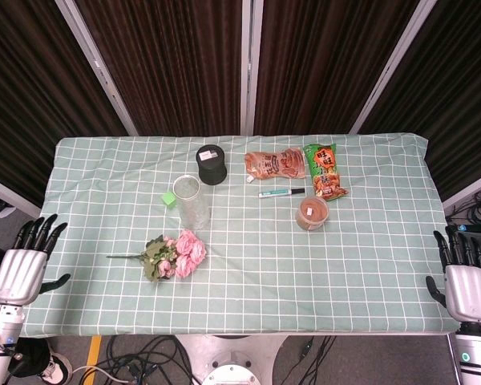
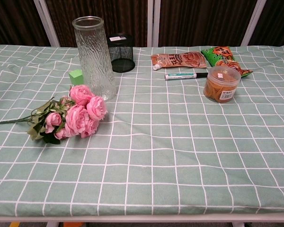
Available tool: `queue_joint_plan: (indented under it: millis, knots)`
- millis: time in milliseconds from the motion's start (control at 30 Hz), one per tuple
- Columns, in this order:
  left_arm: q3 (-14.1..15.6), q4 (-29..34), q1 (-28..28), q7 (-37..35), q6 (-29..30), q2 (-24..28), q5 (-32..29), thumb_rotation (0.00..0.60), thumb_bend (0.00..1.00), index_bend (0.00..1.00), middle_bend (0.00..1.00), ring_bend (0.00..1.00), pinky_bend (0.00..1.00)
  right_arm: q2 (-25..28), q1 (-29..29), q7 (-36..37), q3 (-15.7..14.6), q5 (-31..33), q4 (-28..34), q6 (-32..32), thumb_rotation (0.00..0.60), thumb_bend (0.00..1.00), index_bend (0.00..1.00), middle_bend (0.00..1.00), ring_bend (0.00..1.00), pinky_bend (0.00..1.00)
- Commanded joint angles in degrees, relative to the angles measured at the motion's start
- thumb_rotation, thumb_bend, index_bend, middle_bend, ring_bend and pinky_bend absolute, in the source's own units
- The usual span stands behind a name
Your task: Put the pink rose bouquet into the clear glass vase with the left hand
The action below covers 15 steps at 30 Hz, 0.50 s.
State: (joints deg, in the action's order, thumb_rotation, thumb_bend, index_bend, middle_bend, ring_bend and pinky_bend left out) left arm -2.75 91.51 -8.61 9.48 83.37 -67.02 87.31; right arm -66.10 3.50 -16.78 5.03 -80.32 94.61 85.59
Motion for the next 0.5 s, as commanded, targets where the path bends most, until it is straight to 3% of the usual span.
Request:
queue_joint_plan:
  millis: [33, 500]
  knots:
    - [0.1, -0.3, -0.1, -0.2, -0.2, -0.2, -0.1, 0.6, 0.09, 0.1, 0.0, 0.0, 0.08, 0.0, 0.0, 0.0, 0.0, 0.0, 0.1, 0.0, 0.6, 0.22, 0.0, 0.0, 0.0, 0.0]
    - [0.4, 1.0, -0.9, -3.6, -1.7, 0.1, 0.2, 0.6, 0.09, 0.1, 0.0, 0.0, 0.08, 0.7, -0.1, 0.5, 0.3, 0.2, 0.8, 0.0, 0.6, 0.22, 0.0, 0.0, 0.0, 0.0]
